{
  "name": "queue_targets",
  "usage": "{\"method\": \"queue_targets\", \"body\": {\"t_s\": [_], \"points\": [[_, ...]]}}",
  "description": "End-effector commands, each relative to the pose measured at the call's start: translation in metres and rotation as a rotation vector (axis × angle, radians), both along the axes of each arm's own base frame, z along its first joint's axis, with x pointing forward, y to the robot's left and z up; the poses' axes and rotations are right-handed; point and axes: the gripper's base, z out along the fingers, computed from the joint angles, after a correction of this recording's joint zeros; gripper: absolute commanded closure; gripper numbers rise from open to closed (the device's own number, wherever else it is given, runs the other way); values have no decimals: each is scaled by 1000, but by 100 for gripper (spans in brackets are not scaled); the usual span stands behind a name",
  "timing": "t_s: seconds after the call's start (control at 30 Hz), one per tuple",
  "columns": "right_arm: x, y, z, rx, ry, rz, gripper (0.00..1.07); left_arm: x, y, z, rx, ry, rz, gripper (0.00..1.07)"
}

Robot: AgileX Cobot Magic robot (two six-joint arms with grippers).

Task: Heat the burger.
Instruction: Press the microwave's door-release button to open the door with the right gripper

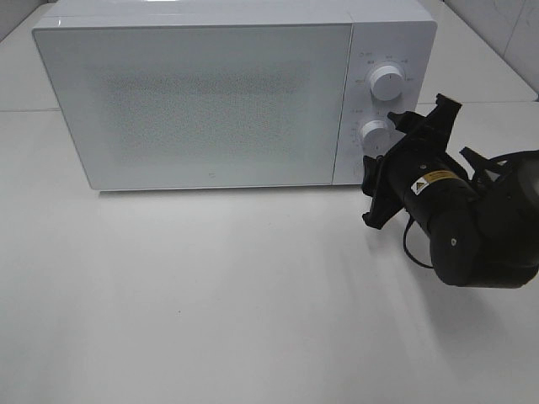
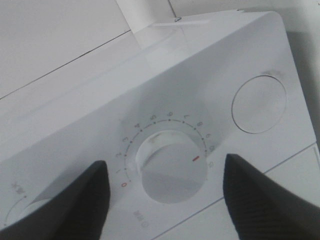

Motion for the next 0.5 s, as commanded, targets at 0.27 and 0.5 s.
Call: {"method": "queue_targets", "body": {"t_s": [0.27, 0.5], "points": [[-32, -2, 36, 2, -195, 40, 41, -2, 0, -1, -2, -12, 5, 7], [-65, -9, 60, -108, -240, 98, 41, -2, 0, -1, -2, -12, 5, 7]]}}
